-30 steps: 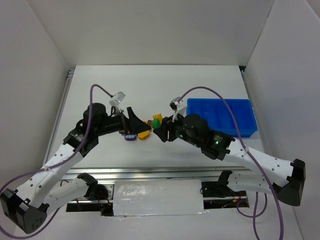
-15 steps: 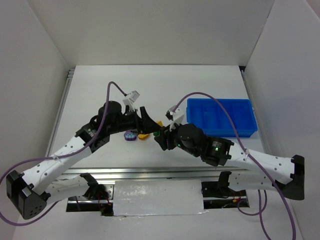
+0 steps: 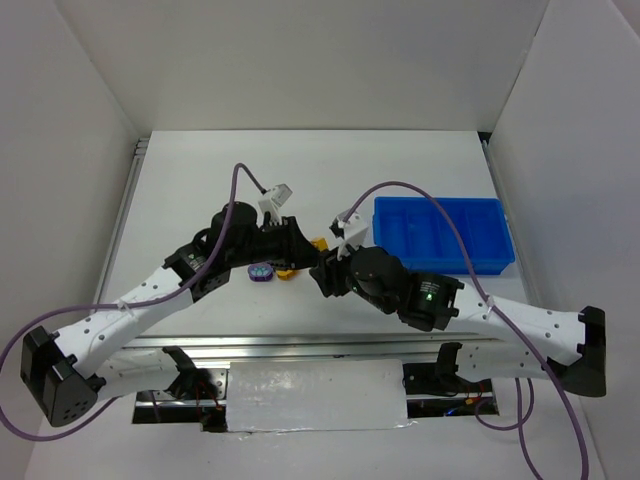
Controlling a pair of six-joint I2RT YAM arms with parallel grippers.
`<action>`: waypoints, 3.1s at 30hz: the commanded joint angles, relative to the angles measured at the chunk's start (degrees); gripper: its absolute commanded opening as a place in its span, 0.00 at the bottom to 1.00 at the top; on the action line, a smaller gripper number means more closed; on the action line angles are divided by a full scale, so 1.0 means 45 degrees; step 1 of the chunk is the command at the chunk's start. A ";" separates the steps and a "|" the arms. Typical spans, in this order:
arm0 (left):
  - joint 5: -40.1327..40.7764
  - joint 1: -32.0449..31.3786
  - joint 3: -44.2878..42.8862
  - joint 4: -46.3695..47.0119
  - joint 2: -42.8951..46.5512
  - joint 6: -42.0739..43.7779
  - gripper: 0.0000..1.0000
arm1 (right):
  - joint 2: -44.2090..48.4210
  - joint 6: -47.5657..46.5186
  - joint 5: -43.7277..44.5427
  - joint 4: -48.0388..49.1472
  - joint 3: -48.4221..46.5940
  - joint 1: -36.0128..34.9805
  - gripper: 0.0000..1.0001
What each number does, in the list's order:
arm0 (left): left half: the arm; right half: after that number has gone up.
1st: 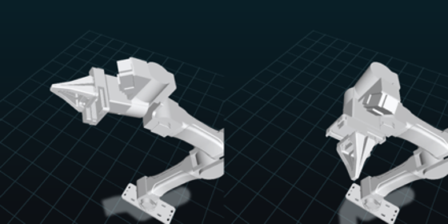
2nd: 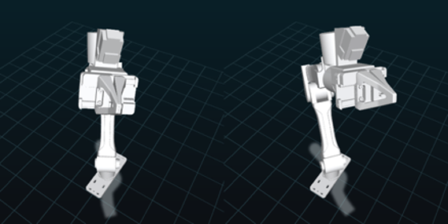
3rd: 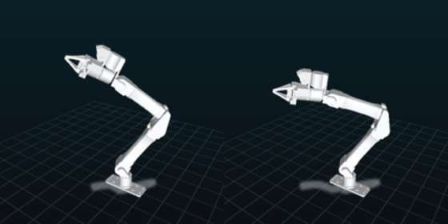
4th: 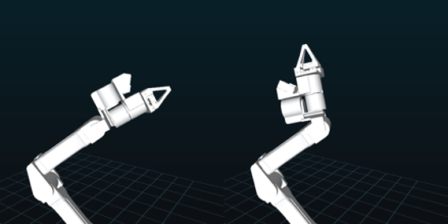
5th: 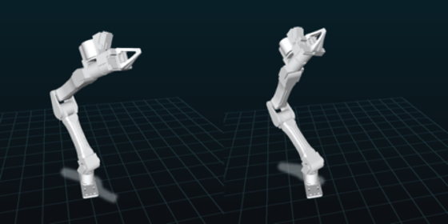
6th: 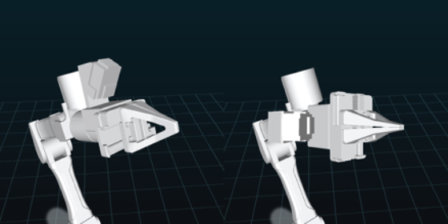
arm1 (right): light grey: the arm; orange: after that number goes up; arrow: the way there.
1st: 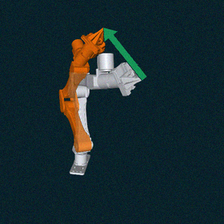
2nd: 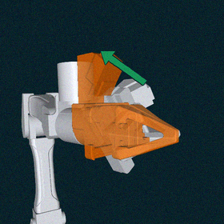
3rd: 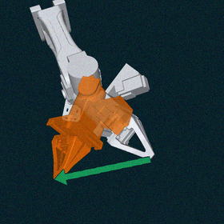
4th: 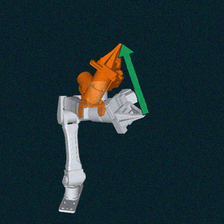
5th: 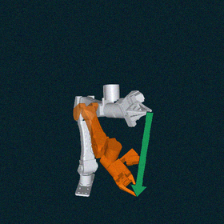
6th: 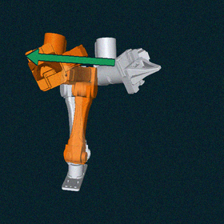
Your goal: Sort the legos into containers by color
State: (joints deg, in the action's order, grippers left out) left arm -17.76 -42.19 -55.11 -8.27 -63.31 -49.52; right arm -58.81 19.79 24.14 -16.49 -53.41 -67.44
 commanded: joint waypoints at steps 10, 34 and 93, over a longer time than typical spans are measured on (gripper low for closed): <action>-0.0312 -0.0194 -0.1091 -0.0016 0.0434 0.1529 0.00 | 0.1500 -0.0042 -0.0712 0.1398 0.0402 -0.0111 1.00; -0.7852 -0.0194 0.0646 0.3597 0.3306 0.4479 0.00 | 0.2582 0.0386 -0.8958 0.1633 -0.1743 0.0944 0.94; -0.4265 -0.0369 -0.0408 -0.0049 0.3619 0.5358 0.00 | 0.2661 0.0523 -0.2937 -0.0728 -0.0065 0.5784 0.00</action>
State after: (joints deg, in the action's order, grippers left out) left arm -44.75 -43.62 -52.99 -3.27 -48.49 -27.94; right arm -44.71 21.15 -1.61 -15.99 -53.91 -45.17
